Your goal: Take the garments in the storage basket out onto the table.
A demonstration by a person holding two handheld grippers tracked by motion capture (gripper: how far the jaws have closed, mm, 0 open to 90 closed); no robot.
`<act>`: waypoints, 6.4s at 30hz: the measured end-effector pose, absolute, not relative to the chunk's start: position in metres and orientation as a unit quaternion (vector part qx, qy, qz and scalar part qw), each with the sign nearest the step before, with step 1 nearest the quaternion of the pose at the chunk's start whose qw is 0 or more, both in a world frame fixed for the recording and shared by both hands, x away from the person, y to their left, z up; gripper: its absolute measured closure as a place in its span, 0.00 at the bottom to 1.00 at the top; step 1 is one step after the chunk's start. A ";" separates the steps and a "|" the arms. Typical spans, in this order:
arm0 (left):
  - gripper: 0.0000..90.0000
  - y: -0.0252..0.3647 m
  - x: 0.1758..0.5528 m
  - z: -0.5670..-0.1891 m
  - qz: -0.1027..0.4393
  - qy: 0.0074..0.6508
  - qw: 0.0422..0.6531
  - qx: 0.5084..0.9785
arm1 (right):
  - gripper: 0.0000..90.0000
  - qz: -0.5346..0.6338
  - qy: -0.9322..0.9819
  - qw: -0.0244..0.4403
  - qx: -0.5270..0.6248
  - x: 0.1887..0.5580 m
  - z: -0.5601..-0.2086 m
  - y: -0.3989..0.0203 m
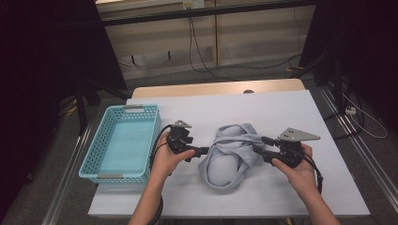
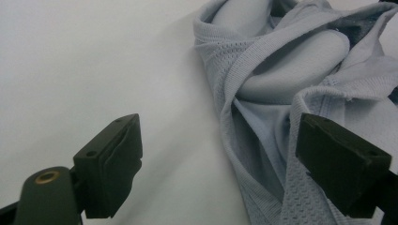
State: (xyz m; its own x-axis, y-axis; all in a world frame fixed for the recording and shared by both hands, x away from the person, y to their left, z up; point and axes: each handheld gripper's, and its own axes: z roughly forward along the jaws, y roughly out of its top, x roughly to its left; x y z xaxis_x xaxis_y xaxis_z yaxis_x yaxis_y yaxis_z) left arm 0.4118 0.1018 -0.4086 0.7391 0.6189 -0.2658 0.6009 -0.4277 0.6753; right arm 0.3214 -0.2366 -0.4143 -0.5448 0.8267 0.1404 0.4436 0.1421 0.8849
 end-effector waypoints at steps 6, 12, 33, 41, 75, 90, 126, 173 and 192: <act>0.17 0.105 0.410 -0.407 0.014 0.364 0.398 0.842 | 0.37 0.505 0.742 0.170 0.407 0.320 -0.407 -0.212; 0.17 0.109 0.409 -0.406 0.017 0.368 0.401 0.838 | 0.32 0.507 0.753 0.161 0.387 0.319 -0.401 -0.193; 0.17 0.105 0.412 -0.408 0.013 0.365 0.396 0.843 | 0.98 0.477 0.783 0.157 0.367 0.318 -0.421 -0.186; 0.18 0.093 0.416 -0.407 0.016 0.355 0.403 0.844 | 0.99 0.491 0.758 0.174 0.392 0.310 -0.414 -0.216; 0.71 0.033 0.432 -0.422 0.021 0.313 0.401 0.860 | 0.98 0.482 0.725 0.191 0.453 0.290 -0.425 -0.259; 0.87 0.084 0.421 -0.390 0.036 0.365 0.424 0.828 | 0.99 0.498 0.722 0.200 0.437 0.306 -0.416 -0.250; 0.71 0.113 0.405 -0.392 0.050 0.388 0.415 0.821 | 0.98 0.516 0.718 0.198 0.423 0.326 -0.415 -0.244; 0.97 0.064 0.445 -0.331 -0.001 0.334 0.440 0.833 | 1.00 0.502 0.714 0.262 0.411 0.341 -0.351 -0.267; 0.97 0.071 0.449 -0.300 0.012 0.344 0.452 0.823 | 1.00 0.508 0.703 0.289 0.407 0.356 -0.325 -0.265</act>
State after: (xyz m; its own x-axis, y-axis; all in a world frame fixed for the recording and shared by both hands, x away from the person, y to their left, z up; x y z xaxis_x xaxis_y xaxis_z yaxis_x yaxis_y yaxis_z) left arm 0.4494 0.0712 -0.2998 0.7636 0.5760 -0.2918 0.5550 -0.3545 0.7526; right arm 0.3557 -0.2654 -0.3252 -0.5025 0.8646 0.0069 0.2782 0.1542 0.9481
